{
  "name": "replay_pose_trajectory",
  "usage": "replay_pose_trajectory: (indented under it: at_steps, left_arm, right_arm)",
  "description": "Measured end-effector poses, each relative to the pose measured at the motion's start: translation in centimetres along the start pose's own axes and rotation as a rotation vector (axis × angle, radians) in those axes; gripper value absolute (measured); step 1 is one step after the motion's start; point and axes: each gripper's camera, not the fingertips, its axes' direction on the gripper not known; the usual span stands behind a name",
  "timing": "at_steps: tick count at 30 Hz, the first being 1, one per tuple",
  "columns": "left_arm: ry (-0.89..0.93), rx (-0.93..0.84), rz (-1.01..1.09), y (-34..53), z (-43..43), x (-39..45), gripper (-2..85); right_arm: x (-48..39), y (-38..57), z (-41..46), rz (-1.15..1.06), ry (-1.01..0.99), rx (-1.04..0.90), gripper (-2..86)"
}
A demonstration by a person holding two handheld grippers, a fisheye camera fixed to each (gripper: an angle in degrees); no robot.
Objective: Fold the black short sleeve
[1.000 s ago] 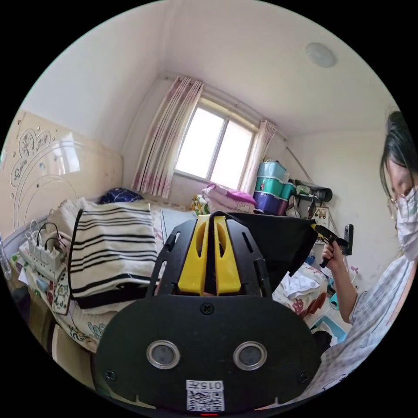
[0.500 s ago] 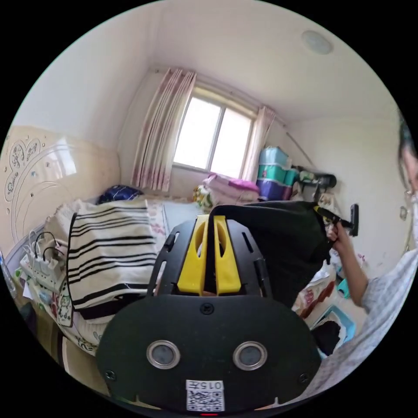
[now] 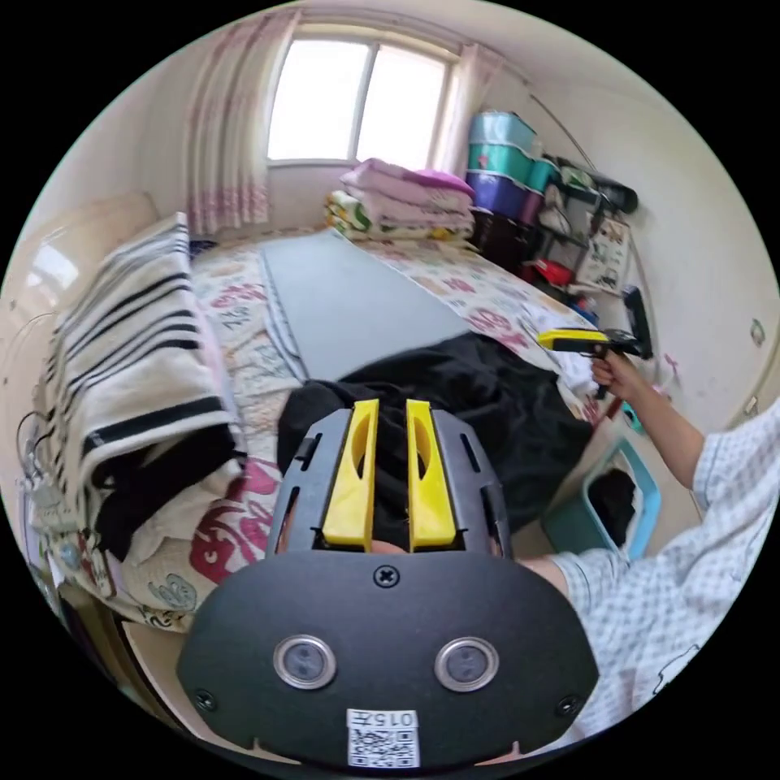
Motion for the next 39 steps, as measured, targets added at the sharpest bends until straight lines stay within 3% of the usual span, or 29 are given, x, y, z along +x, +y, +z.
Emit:
replay_pose_trajectory:
  at_steps: [5,7,10,15,23,32,35,39]
  left_arm:
    - [0.075,-0.115,0.144,-2.5,7.0,4.2,10.5]
    - [0.038,-0.193,0.153,-3.2,9.1,4.5,10.5]
    - [0.174,-0.176,0.102,-3.4,9.2,3.2,9.9]
    - [0.101,-0.17,0.035,-1.3,6.7,0.1,8.5]
    - [0.042,-0.066,-0.168,0.6,4.8,-4.1,8.2]
    - [0.162,0.041,-0.241,1.2,5.7,-6.6,6.1]
    - [0.163,0.078,-0.275,1.5,5.3,-7.4,6.1]
    - [0.13,0.103,-0.301,1.5,4.9,-7.9,6.3]
  right_arm:
    - [-1.0,0.6,6.6,0.077,-0.291,-0.062,7.5]
    - [-2.7,0.7,8.0,0.06,-0.289,-0.065,9.2]
    - [-6.2,0.5,8.3,-0.061,-0.242,-0.024,9.2]
    - [-11.8,-1.6,9.2,-0.316,-0.182,0.042,7.7]
    - [-17.4,-5.8,17.7,-0.441,-0.196,-0.121,9.6]
    - [-19.4,-10.1,23.5,-0.473,-0.053,-0.219,6.5]
    - [-17.1,-10.8,22.6,-0.372,-0.101,-0.213,3.0]
    - [-11.3,-10.9,17.1,-0.187,-0.195,-0.059,0.3]
